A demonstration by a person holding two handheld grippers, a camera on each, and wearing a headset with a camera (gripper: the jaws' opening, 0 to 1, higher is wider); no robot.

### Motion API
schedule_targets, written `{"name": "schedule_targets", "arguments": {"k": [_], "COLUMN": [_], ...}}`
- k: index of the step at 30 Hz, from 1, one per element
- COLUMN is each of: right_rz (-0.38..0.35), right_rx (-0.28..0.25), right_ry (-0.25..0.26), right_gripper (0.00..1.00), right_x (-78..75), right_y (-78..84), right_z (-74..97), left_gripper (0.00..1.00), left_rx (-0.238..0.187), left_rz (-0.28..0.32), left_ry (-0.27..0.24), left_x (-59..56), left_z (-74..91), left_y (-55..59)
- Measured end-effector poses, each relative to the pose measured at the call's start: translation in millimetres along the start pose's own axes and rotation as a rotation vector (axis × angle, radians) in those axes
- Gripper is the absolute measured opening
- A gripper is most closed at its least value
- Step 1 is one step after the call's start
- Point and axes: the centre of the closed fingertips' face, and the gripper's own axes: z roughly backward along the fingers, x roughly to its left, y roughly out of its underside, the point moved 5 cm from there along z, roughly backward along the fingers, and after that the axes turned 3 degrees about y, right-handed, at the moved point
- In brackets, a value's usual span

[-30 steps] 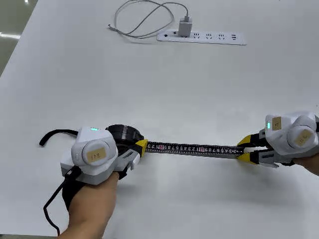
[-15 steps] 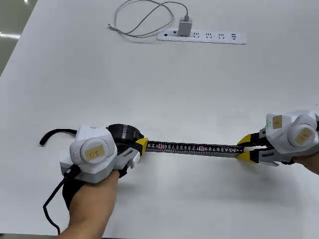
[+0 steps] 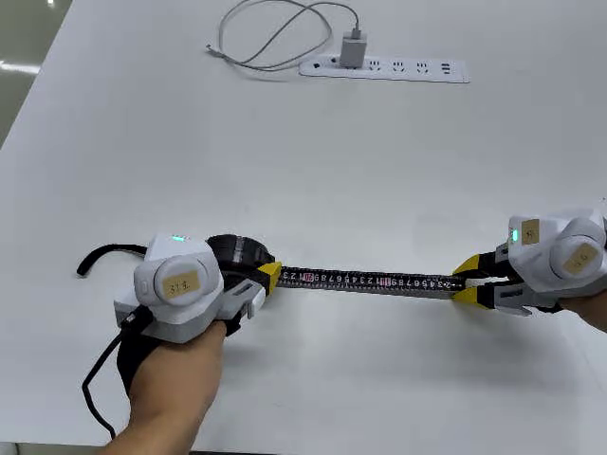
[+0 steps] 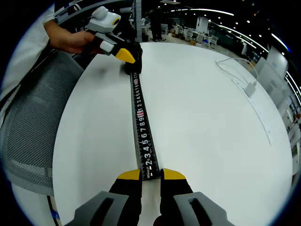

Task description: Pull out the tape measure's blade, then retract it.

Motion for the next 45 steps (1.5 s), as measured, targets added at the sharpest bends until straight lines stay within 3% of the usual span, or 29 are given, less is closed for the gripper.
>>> {"name": "schedule_targets", "arguments": {"k": [12,45], "right_rz": [0.006,0.003], "right_rx": [0.010,-0.051], "right_ry": [0.002,-0.013], "right_gripper": [0.10,0.10], "right_x": [0.4,2.7], "right_y": [-1.2,-29.1], "right_z": [-0.7,-15.4], "left_gripper": [0.57,0.57], "left_rx": [0.006,-0.007], "left_rz": [0.004,0.036], "left_ry": [0.005,0.035], "left_x": [1.0,3.0], "left_z": [0.4,0.3], "left_y": [-0.9,0.3]}}
